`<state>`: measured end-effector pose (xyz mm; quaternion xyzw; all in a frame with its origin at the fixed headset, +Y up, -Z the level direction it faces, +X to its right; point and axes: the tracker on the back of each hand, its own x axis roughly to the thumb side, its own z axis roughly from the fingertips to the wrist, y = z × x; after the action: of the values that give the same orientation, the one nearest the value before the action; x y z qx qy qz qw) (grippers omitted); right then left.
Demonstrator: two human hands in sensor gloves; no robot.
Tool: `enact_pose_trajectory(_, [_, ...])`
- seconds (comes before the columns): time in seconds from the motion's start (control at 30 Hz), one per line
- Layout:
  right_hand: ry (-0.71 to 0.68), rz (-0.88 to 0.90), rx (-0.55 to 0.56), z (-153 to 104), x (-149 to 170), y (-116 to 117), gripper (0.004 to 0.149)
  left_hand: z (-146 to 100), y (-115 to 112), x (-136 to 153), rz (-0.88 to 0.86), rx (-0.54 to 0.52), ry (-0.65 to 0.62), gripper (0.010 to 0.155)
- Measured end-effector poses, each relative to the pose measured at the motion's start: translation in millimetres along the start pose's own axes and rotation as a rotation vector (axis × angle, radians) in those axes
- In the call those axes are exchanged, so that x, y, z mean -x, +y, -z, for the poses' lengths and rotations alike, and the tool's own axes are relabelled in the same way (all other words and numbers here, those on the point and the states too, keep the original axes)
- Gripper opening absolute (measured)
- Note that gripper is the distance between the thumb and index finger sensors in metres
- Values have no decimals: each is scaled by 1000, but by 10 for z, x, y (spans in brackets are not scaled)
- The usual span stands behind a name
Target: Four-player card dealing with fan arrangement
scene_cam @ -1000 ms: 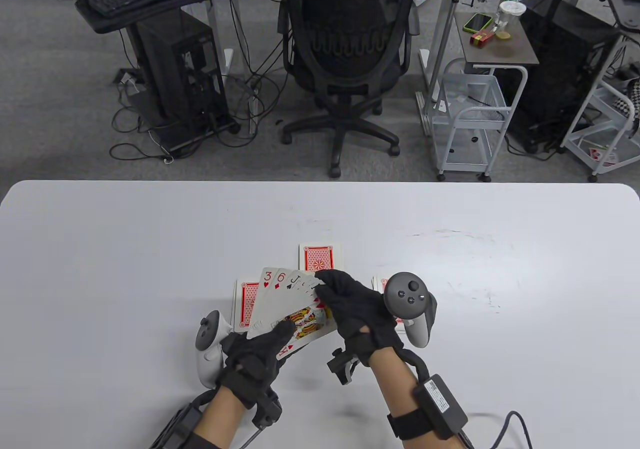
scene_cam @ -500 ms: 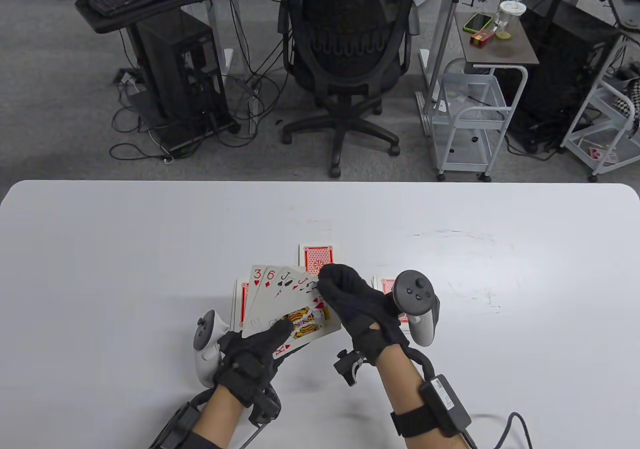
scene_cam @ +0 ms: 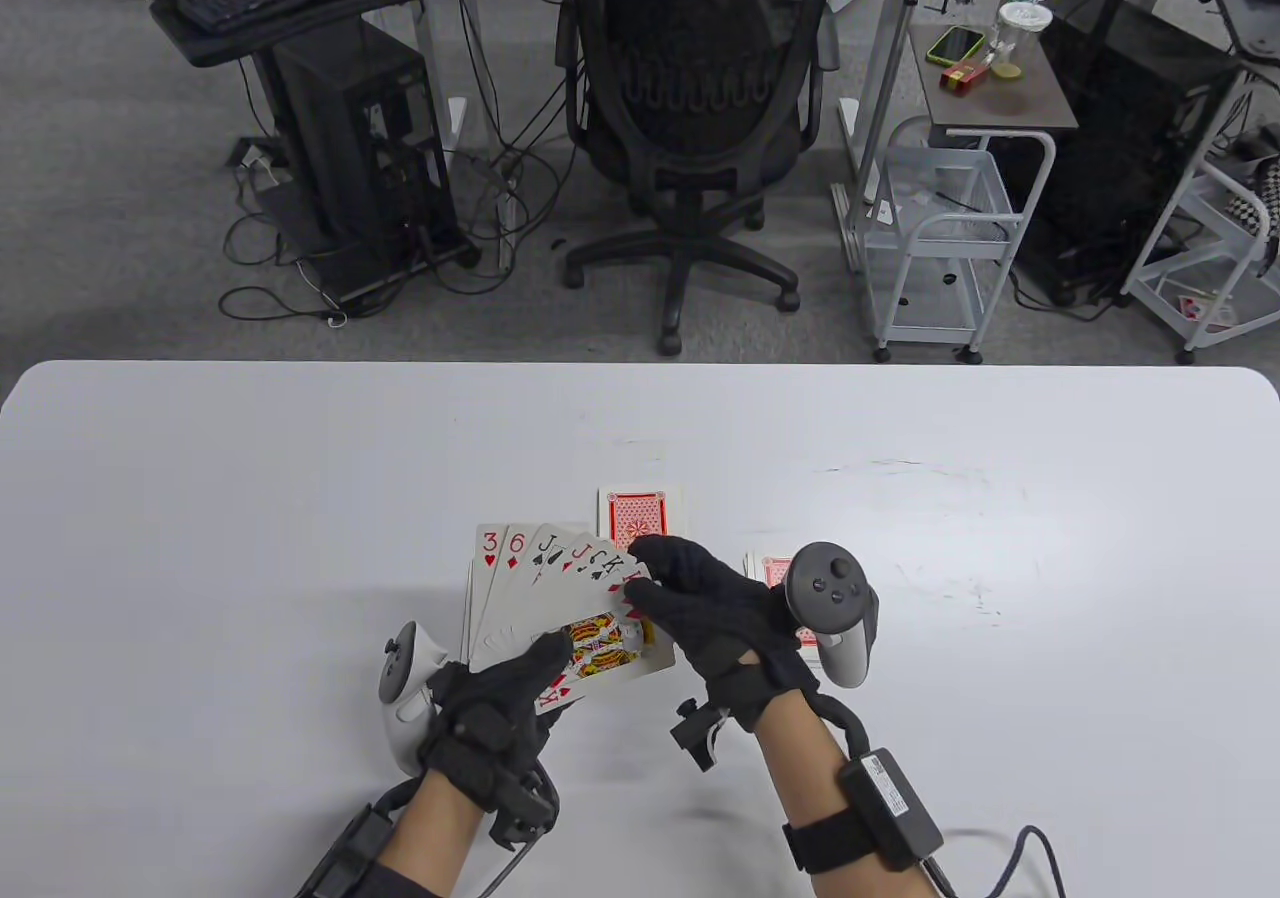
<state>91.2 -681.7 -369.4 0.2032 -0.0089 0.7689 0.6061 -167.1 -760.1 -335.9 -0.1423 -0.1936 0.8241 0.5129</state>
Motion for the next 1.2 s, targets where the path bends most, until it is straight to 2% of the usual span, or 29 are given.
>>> enact_pose_trajectory(0.03, [-6,-12,26,1,-12,-3,53,2,-9,5,12,9,5,56])
enact_pose_trajectory(0.07, [-9,-21,32,3,-20,-5,42,3,-15,9,11,7,9,56])
enact_pose_trajectory(0.1, [-2,-46,44,-1,-31,-12,40,2,-21,16,10,7,16,56])
enact_pose_trajectory(0.17, [-19,-46,-11,22,-28,-43,40,6,-16,29,-14,5,17,56])
enact_pose_trajectory(0.2, [-17,-31,-28,30,-14,-60,42,8,-17,25,-27,9,13,55])
enact_pose_trajectory(0.27, [-9,35,-126,54,25,-89,63,7,-17,23,-34,10,13,56])
enact_pose_trajectory(0.33, [-37,107,-179,68,62,-98,74,16,-30,31,-41,38,26,55])
enact_pose_trajectory(0.37, [-36,117,-196,76,69,-92,74,21,-35,37,-44,51,35,55])
enact_pose_trajectory(0.43, [-46,137,-301,97,78,-42,75,36,-55,52,-25,77,54,55])
enact_pose_trajectory(0.5, [-61,151,-376,107,50,37,69,44,-69,80,1,83,89,55])
enact_pose_trajectory(0.6, [-103,110,-351,99,-8,97,65,30,-50,111,-67,38,112,57])
enact_pose_trajectory(0.77, [-130,38,-375,93,-16,208,71,-23,4,172,-57,-83,178,68])
enact_pose_trajectory(1.03, [36,47,-252,151,157,202,70,-35,9,308,-99,-110,268,68])
enact_pose_trajectory(1.2, [150,115,-298,252,265,115,69,-33,61,321,-45,-114,319,72])
